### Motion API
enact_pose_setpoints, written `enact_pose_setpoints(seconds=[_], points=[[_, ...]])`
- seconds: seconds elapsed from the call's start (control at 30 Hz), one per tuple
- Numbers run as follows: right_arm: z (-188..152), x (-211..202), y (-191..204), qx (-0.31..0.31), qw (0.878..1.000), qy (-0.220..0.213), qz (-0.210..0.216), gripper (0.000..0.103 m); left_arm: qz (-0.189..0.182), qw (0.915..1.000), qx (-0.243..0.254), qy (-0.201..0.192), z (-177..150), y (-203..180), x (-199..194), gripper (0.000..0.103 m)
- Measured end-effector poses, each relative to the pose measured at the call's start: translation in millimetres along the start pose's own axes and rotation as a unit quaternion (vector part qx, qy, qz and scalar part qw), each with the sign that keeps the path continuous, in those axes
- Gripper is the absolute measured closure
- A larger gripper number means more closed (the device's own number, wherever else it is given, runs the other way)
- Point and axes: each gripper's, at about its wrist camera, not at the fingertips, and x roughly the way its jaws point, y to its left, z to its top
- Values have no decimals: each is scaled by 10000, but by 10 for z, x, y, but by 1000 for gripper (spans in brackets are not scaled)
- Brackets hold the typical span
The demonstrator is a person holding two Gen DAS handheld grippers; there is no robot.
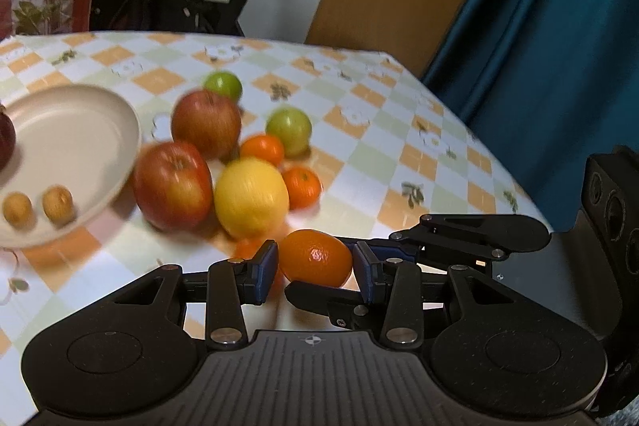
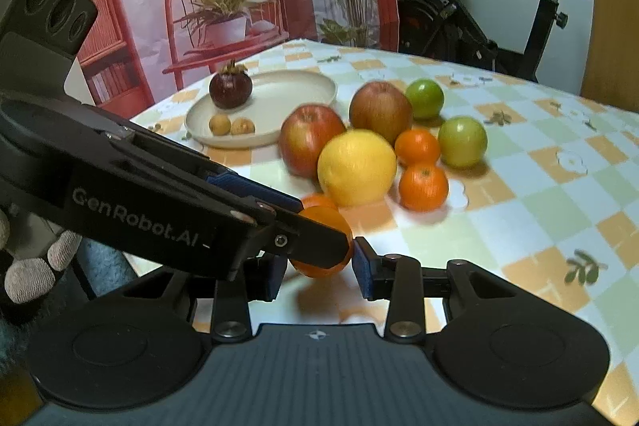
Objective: Organize fruits
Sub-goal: 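Carry the tangerine with the right tool onto the plate and open it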
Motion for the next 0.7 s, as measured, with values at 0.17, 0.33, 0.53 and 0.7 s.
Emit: enact_pose_setpoints(seconds=[0.17, 0.33, 0.53, 0.7], points=[[273, 1, -3, -45, 9999, -135, 35, 65, 41, 9997, -52, -250, 244, 122, -177, 60], [663, 111, 22, -107, 9994, -258, 208, 65, 137, 9985, -209, -484, 537, 406, -342, 60], [1151, 485, 144, -308, 9982, -288, 422, 65, 275, 9970, -606, -400, 897, 940, -353, 60], [1496, 958, 217, -367, 9974, -143, 610, 65, 406, 9951, -865, -237, 1131, 1362, -223, 60]])
